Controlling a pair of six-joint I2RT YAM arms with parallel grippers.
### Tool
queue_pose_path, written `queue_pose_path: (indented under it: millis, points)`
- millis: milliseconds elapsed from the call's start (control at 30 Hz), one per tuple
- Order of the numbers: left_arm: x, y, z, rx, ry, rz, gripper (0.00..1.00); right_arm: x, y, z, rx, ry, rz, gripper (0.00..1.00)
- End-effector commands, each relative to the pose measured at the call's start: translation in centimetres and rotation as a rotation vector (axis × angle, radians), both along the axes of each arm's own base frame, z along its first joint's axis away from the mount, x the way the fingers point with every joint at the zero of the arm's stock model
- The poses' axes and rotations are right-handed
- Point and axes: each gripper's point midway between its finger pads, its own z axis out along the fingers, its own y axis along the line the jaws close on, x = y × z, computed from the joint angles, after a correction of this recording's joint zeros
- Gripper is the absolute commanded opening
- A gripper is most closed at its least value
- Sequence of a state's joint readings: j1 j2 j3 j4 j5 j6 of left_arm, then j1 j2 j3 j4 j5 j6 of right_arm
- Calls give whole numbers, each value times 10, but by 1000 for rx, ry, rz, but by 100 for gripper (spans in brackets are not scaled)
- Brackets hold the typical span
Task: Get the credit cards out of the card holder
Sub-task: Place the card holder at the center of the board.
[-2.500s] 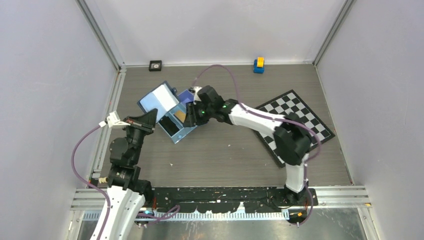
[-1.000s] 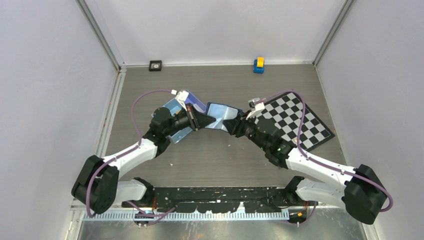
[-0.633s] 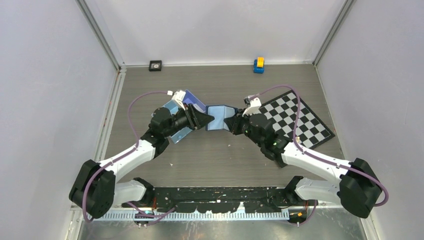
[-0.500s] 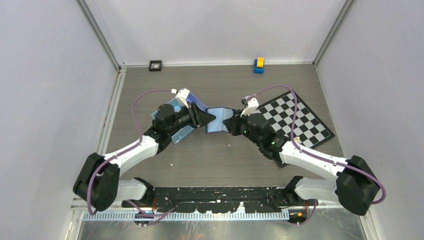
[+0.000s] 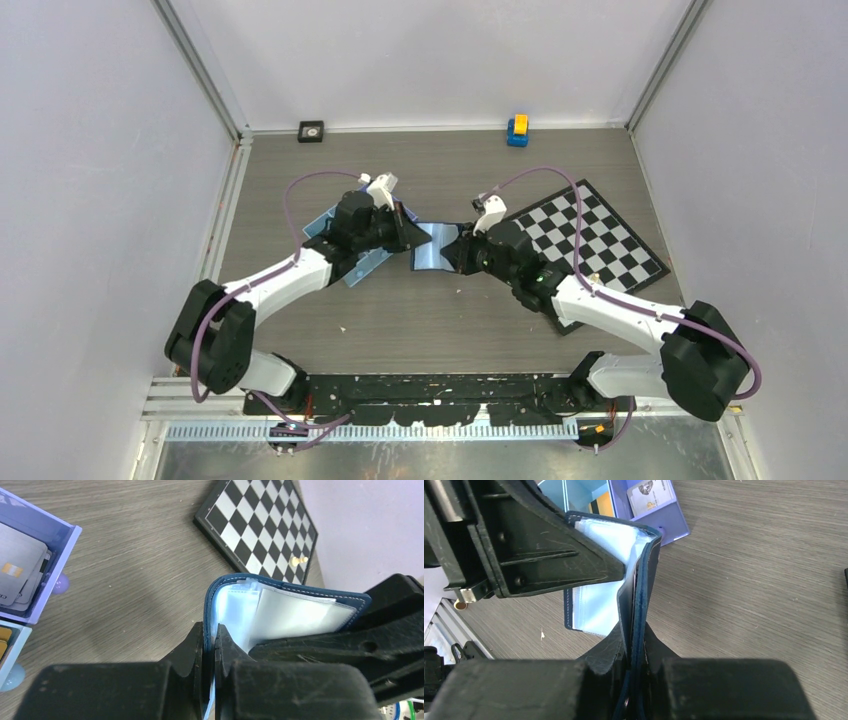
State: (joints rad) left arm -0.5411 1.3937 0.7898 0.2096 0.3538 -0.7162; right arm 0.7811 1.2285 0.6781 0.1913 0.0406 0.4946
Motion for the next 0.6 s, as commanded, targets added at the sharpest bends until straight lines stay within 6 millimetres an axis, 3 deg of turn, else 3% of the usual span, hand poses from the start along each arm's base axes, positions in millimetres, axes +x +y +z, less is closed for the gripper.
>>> queue_pose_path:
  millis: [0, 200, 333, 433, 567]
  points:
    - [18, 14, -29, 164, 50, 79, 0, -3, 23, 50, 127, -84, 85, 1]
    - [21, 18, -33, 213, 54, 98, 0, 8, 12, 44, 87, -68, -6, 1]
    - [15, 11, -29, 173, 63, 61, 1, 25, 0, 24, -26, -6, -119, 2]
    - [15, 6, -33, 151, 74, 46, 14, 42, -19, -6, -177, 75, -240, 2]
    - [17, -9, -47, 108, 127, 4, 26, 49, -24, -28, -281, 148, -267, 4]
